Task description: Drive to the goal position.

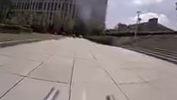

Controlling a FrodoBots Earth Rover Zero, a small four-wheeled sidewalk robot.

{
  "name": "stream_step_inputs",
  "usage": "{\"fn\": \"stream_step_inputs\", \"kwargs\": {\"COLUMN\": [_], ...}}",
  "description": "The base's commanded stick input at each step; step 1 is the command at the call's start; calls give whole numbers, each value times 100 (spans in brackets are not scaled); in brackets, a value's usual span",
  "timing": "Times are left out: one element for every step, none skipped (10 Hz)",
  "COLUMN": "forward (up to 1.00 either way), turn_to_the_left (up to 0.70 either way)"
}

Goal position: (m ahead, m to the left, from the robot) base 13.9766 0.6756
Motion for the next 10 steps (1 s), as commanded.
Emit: {"fn": "stream_step_inputs", "kwargs": {"forward": [100, 100, 100, 100, 100, 100, 100, 100, 100, 100], "turn_to_the_left": [5, 5, 5, 5, 5, 5, 5, 5, 5, 5]}}
